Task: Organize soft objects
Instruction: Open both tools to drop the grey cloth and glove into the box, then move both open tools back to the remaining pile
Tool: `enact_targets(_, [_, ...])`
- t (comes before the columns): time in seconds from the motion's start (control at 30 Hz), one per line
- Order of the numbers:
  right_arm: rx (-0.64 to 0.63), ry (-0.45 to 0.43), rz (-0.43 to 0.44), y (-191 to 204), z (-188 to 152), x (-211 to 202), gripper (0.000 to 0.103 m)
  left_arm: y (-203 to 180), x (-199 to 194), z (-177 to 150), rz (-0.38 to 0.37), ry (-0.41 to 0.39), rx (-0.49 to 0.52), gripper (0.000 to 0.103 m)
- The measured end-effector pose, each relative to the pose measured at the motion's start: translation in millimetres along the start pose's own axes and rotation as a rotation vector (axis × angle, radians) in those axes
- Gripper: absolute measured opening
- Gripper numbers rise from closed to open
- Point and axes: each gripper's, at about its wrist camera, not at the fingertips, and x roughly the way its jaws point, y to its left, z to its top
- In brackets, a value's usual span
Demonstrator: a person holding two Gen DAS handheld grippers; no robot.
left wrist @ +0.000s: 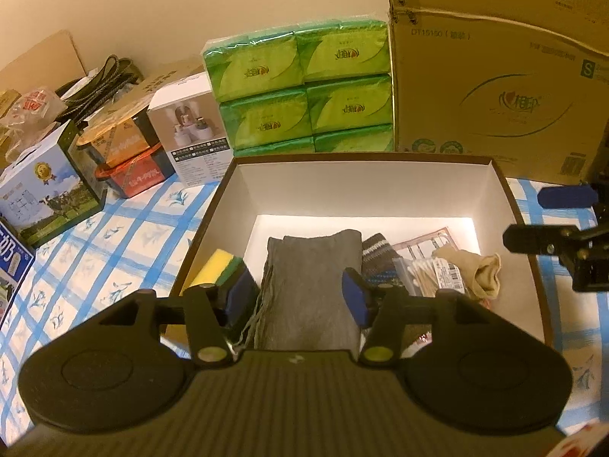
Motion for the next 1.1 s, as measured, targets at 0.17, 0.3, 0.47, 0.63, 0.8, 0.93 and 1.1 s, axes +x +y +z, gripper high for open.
enact_targets(0.17, [-0.001, 0.011, 0.01, 7, -8, -16, 0.073, 2, -15, -9, -0.033, 0.011, -0.027, 0.052])
enact_targets(0.3, [0.001, 0.014, 0.022, 12, -14, -32, 0.073, 1, -33, -16, -0.046, 0.004, -0.042, 0.052])
enact_targets(0.47, [-0.002, 0.01, 0.044, 20, -23, -57, 0.074, -3, -58, -28, -0.063, 0.001, -0.059, 0.052])
enact_targets(0.63, [-0.002, -0.001, 0.059, 29, -36, -84, 0.074, -9, -85, -46, -0.099, 0.002, -0.061, 0.052])
enact_targets(0.8, [0.008, -0.004, 0.075, 38, -50, -108, 0.075, -13, -117, -69, -0.128, -0.004, -0.088, 0.052])
enact_targets(0.93, [0.028, -0.005, 0.09, 45, -61, -126, 0.075, -14, -141, -87, -0.144, -0.002, -0.109, 0.053])
enact_targets(1.1, [0.018, 0.002, 0.085, 59, -77, -144, 0.076, -14, -171, -109, -0.12, -0.021, -0.116, 0.055])
